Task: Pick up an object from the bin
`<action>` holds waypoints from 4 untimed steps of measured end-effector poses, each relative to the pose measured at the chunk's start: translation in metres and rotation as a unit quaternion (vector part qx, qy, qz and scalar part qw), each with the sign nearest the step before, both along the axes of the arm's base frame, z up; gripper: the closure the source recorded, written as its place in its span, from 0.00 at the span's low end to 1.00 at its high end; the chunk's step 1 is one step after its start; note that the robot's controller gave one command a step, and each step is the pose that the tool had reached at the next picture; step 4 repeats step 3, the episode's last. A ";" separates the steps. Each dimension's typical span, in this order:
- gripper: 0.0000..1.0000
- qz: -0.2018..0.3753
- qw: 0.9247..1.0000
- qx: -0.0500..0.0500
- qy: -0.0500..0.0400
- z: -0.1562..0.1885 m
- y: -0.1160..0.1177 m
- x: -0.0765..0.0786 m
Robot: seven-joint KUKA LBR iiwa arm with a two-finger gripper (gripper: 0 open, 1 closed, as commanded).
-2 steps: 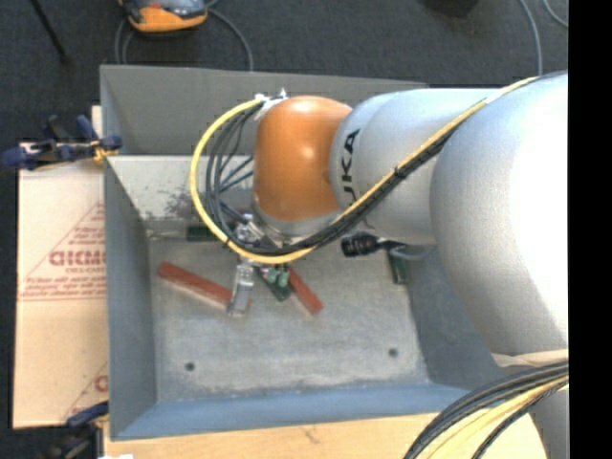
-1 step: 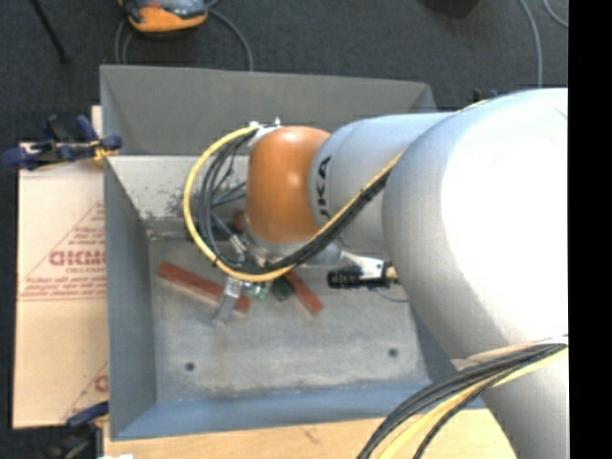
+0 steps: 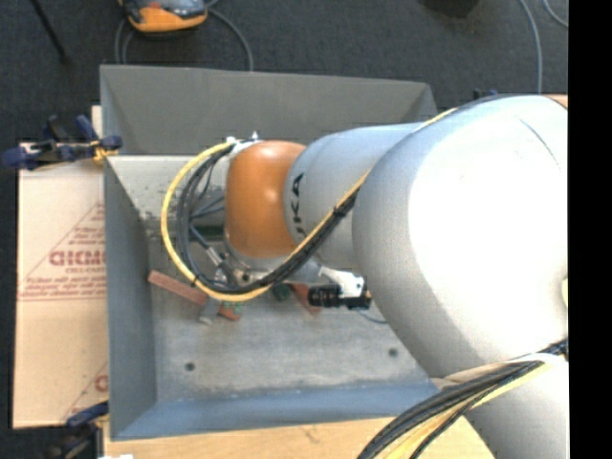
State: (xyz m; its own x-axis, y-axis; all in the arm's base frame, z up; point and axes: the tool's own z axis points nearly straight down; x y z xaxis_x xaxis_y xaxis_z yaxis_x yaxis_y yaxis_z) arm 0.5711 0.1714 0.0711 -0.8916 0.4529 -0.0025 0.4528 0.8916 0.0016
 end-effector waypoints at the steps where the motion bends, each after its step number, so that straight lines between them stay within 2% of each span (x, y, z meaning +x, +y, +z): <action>1: 1.00 0.000 1.000 0.000 0.000 0.000 0.000 0.000; 4: 1.00 0.000 1.000 -0.001 0.005 0.017 -0.001 -0.002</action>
Offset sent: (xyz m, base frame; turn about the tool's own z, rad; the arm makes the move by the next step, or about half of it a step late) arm 0.0001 -0.0001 0.0323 0.0000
